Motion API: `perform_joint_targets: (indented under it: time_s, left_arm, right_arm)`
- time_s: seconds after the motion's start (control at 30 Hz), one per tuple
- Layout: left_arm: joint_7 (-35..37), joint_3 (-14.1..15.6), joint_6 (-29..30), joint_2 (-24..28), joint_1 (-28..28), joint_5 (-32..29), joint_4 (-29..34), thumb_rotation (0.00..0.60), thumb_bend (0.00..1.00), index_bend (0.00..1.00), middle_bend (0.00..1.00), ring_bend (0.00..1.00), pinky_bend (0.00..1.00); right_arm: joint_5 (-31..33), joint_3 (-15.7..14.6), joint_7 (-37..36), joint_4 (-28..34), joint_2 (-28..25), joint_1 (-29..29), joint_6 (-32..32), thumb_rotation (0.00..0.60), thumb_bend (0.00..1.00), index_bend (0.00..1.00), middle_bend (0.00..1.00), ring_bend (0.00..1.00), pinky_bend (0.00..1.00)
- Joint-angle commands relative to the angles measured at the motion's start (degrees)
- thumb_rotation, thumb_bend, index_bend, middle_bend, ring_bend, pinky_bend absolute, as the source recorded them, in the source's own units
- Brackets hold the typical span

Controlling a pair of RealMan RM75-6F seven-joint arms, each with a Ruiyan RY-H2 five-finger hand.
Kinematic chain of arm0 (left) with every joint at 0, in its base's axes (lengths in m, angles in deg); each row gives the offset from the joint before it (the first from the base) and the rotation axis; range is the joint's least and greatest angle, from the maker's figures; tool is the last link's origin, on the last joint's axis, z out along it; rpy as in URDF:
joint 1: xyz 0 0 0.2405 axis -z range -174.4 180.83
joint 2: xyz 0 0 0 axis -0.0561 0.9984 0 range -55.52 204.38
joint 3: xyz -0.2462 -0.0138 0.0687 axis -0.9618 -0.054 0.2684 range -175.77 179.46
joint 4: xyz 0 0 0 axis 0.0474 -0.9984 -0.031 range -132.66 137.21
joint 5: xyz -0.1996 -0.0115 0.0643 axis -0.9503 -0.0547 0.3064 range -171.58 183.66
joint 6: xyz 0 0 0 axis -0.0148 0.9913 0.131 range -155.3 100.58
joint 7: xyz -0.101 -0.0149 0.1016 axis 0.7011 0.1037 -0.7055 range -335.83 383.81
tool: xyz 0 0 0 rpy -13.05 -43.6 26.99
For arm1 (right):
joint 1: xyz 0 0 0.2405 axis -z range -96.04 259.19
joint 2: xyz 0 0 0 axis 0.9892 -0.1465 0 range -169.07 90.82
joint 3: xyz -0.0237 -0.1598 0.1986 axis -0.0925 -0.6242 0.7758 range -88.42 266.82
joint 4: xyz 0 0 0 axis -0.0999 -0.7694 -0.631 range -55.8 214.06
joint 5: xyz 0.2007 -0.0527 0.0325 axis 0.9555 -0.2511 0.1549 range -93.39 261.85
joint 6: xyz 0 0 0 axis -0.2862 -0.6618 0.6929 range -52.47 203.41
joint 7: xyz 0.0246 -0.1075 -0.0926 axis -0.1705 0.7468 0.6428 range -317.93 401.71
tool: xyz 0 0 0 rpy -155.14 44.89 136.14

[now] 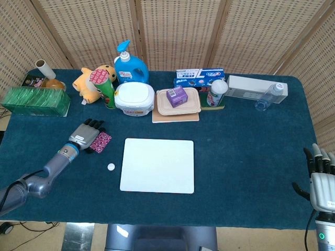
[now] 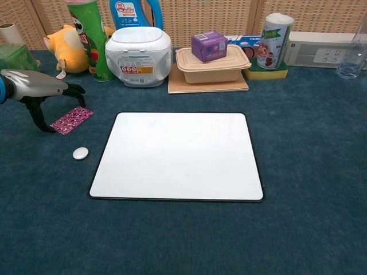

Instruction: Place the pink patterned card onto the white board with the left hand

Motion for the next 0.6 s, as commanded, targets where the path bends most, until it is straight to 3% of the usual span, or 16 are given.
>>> perform_joint_targets:
  time_s: [0.03,0.6]
  left_arm:
    - [-0.04,-0.05,0.39,0.14,-0.12,0.12,0.13,0.6,0.21,0.48,0.0,0.0,0.0]
    - [-0.7,-0.19,1.84,0.92,-0.62,0.24,1.64,0.6,0.21,0.48,0.0,0.0,0.0]
  right_arm:
    - [-0.02,-0.02,0.04,-0.01,0.0,0.0,-0.01,0.6,0.21,0.03,0.0,0.0,0.0]
    - [0.04,-0.06,-0.03,0.06,-0.1,0.01,0.07,0.6,0.21,0.03,0.0,0.0,0.0]
